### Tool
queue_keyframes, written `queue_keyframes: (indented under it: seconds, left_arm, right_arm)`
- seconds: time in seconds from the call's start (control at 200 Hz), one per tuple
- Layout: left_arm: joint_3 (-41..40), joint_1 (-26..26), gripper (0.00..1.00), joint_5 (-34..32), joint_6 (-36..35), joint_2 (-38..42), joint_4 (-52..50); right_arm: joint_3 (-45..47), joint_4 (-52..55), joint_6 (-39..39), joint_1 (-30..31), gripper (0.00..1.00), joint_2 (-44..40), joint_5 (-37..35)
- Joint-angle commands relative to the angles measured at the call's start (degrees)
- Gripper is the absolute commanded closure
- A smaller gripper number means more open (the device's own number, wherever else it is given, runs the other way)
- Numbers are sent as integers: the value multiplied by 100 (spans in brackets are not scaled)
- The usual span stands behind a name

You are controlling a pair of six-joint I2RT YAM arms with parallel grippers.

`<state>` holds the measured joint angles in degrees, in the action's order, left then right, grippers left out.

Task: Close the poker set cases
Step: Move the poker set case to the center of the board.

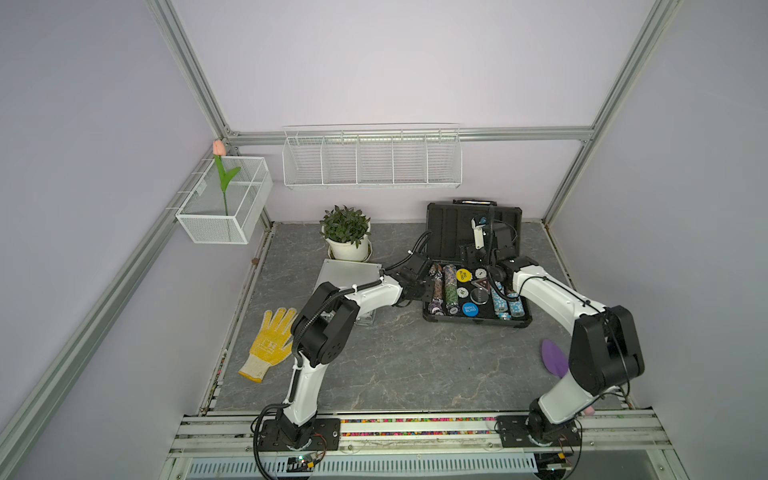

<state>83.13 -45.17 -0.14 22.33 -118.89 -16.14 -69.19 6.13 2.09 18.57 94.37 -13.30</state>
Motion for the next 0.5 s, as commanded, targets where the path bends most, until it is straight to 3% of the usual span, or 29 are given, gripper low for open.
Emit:
queue_keyframes:
  seconds: [0.0, 0.495]
  left_arm:
    - [-238, 103, 96, -323, -359, -62, -440]
    - [-1171, 248, 100, -523, -562, 607, -361]
  right_arm:
    - [-46, -66, -93, -34, 12, -24, -173]
    - [-560, 283, 115, -626, 11, 355, -254]
